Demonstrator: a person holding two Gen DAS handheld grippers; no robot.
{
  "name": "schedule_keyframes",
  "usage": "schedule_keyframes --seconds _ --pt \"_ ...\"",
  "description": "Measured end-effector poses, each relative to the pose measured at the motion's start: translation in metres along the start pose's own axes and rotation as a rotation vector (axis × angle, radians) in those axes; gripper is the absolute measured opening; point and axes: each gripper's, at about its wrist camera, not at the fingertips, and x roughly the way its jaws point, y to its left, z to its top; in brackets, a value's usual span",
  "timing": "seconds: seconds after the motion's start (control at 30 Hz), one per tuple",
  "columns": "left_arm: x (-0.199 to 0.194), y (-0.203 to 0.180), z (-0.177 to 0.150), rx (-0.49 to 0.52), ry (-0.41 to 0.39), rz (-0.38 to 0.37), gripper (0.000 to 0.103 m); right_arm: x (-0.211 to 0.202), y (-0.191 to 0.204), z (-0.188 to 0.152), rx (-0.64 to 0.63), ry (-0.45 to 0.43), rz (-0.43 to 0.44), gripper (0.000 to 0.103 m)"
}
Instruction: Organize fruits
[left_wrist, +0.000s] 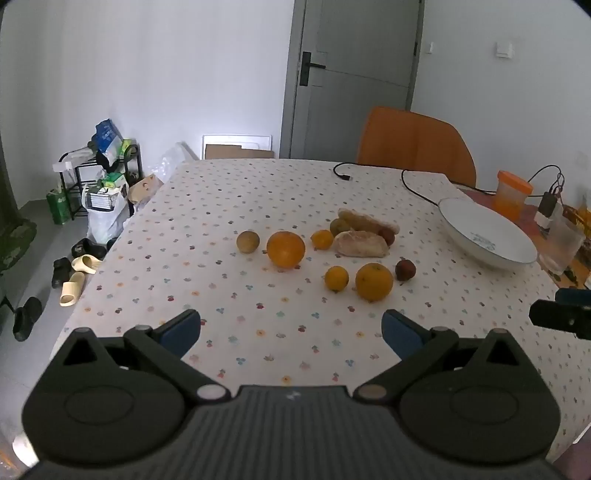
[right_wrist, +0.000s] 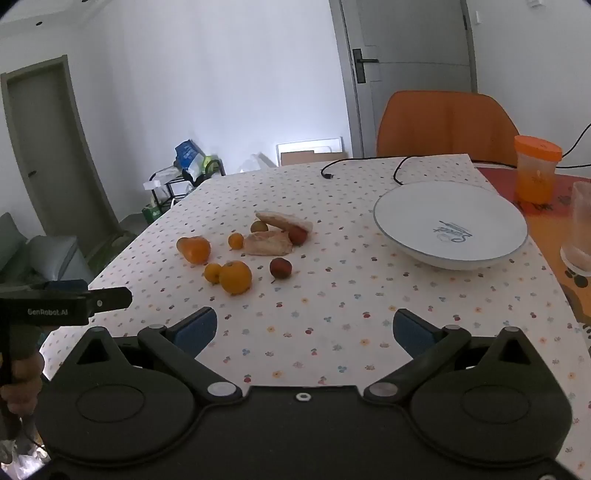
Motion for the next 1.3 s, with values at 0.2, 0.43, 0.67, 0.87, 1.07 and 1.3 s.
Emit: schedule_keyframes --seconds 0.2,0.43,0.67,0.87,1.07,1.3 --pt "0.002 0.0 -0.005 -0.006 0.003 -0.004 0.103 0.0 -0.005 0.002 0.005 -0.003 0.003 0.103" --pt "0.003 -0.001 -0.003 -0.001 0.011 -0.014 0.103 -0.002 -0.005 0.002 0.005 -0.014 -0.004 0.103" --pt "0.001 -0.003 -0.002 0.002 0.003 -0.017 0.103 -0.003 -0.003 0.003 0.0 -0.02 -0.009 0.103" --pt "-0.001 -0.004 0.0 0.005 -0.006 -0.019 0.103 -0.005 -0.003 0.004 0.001 -0.027 -0.011 0.103" --pt "-0.003 -0.005 0.0 0.006 -0.013 -0.021 0.103 -0.007 -0.001 0.005 -0.009 -0.039 -0.02 0.103" --pt "-0.008 -0.006 0.001 0.01 -0.023 -0.026 0.103 -0.008 -0.001 0.005 -0.011 -0.041 -0.022 0.103"
